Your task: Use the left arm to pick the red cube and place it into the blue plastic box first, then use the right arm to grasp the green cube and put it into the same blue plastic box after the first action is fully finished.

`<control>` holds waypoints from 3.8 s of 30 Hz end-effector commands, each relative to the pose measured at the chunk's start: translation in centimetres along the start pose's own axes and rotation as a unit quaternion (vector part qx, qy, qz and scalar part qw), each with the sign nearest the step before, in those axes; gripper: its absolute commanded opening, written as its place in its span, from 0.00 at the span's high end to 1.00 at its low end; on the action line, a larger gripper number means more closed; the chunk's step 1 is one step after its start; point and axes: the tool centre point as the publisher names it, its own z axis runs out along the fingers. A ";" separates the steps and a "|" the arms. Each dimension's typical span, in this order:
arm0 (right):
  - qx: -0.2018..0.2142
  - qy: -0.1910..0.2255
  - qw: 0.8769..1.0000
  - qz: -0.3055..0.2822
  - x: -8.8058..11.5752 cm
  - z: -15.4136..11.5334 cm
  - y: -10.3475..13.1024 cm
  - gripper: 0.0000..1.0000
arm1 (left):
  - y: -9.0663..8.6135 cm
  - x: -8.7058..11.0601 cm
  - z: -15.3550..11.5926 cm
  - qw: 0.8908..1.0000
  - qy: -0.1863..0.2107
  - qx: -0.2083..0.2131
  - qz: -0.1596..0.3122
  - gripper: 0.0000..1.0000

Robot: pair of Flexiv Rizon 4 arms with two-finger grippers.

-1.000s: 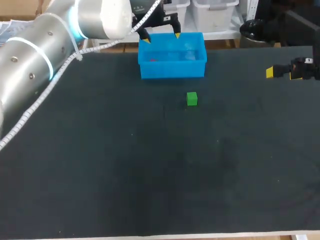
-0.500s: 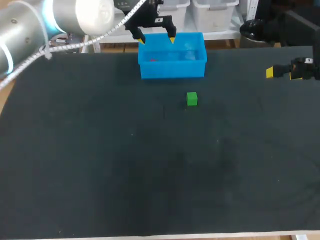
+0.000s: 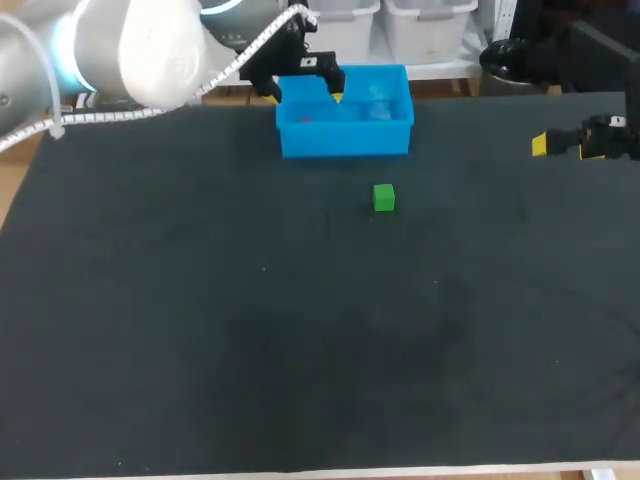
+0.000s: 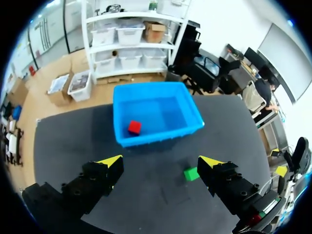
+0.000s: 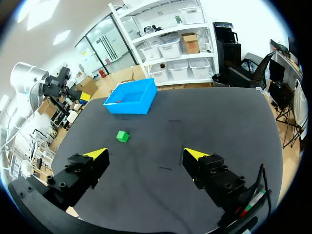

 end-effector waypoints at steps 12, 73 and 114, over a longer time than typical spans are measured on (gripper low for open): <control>0.000 0.001 1.000 0.000 0.0 0.0 0.0 0.00 | 1.0 3.1 -2.3 0.991 -0.057 0.101 0.071 0.00; 0.016 0.008 1.000 0.010 1.4 -0.9 -0.3 0.00 | 4.2 11.3 -6.7 0.963 -0.086 0.199 0.163 0.00; 0.170 0.198 0.965 0.007 -3.1 11.0 14.1 0.00 | 4.2 11.3 -6.7 0.963 -0.086 0.199 0.163 0.00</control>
